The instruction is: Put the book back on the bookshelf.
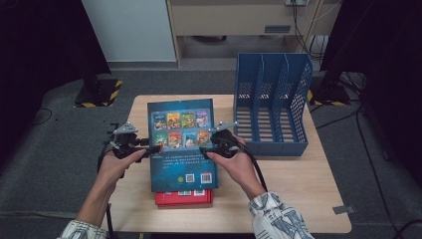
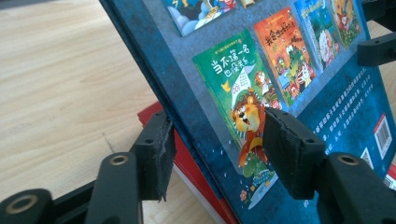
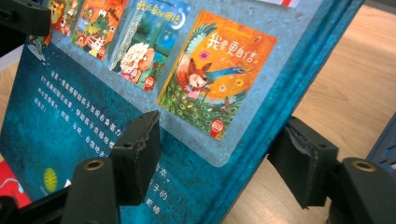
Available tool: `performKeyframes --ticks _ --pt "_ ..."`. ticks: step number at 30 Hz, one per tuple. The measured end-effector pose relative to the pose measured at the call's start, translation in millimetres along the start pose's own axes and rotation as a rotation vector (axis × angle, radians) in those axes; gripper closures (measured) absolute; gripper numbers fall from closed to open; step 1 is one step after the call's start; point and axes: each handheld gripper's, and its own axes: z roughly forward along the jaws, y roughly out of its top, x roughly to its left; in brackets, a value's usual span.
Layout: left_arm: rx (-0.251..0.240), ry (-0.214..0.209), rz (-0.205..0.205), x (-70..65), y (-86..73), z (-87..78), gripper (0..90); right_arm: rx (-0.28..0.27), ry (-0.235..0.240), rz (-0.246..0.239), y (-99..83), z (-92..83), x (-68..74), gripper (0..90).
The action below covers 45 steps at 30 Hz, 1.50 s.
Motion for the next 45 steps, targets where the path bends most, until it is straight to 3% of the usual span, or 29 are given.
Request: performKeyframes --ticks 11,20,22,33,45 --pt "-0.008 0.018 0.027 2.1 14.9 -3.7 47.7 0.002 0.022 -0.015 9.5 -1.6 -8.7 39.5" --pt "-0.011 0.021 0.05 -0.2 18.6 -10.2 50.3 -0.023 0.035 -0.036 16.1 -11.4 -5.6 42.0" --pt "-0.032 0.012 0.052 0.3 19.7 -14.3 50.9 -0.028 0.029 -0.042 19.6 -14.3 -5.0 43.4" --pt "-0.048 0.032 0.048 1.6 28.5 -22.9 50.0 -0.042 -0.003 -0.069 32.2 -14.5 -2.3 46.1" --pt "-0.075 0.08 0.056 3.5 41.8 -31.9 52.5 -0.068 -0.017 -0.082 47.9 -13.6 -0.9 49.0"
